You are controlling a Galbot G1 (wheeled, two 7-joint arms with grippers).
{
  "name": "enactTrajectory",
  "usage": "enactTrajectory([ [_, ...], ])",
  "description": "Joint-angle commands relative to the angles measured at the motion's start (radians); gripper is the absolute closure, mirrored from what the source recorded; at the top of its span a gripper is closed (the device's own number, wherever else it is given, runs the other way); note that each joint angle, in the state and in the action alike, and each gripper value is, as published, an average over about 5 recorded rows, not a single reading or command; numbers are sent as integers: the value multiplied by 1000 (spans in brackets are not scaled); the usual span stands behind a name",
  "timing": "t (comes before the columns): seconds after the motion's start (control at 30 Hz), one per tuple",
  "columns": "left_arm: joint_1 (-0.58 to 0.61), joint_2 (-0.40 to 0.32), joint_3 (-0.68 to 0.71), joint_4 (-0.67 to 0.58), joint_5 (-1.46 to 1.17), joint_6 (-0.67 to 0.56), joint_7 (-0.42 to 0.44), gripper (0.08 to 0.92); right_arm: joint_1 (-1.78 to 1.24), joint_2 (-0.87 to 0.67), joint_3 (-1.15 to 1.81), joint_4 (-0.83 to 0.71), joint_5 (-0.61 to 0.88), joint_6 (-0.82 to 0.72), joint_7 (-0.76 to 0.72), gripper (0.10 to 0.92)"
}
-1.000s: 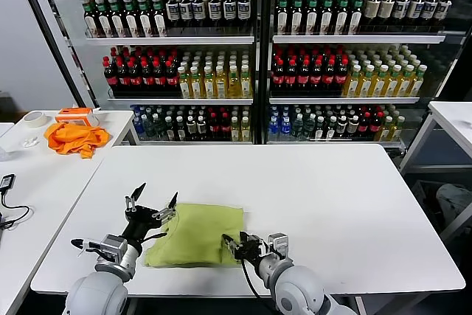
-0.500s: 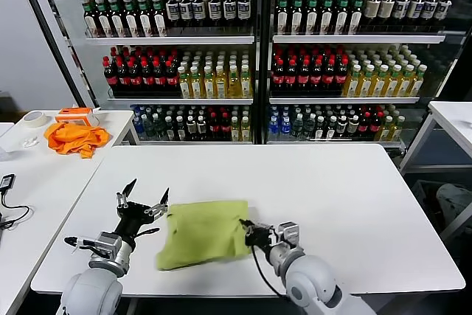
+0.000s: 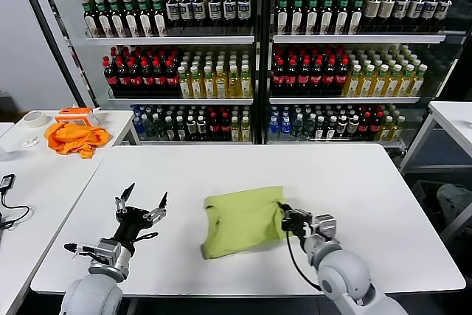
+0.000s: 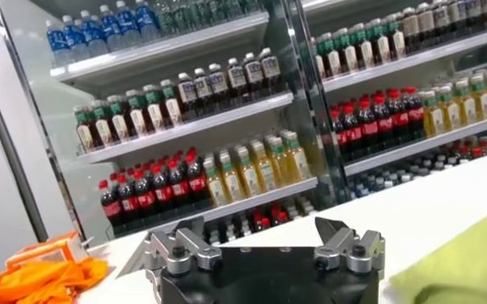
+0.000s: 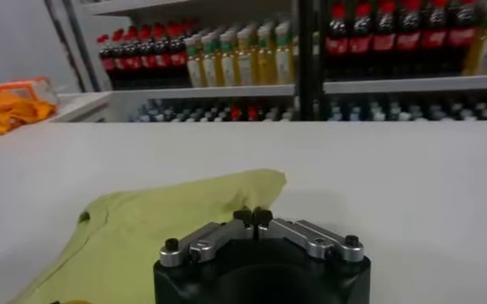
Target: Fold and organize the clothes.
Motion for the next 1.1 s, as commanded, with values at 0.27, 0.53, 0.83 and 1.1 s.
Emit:
enactTrajectory([
  [0.27,-6,1,23,26,1,-58,26,177,-180,9,132,39,-201,-7,20,920],
  [0.53,-17,-6,23,32,-4,-56,37,177,-162,-12,152,42,-248,54,-10,882],
  [0.83,-32,-44,28,51,-4,-102,71,177,-181,-42,247,108,-327,120,-25,629],
  [1.1,-37,-43,35,25,17,-133,102,177,-169,-56,351,72,-294,182,-56,413],
])
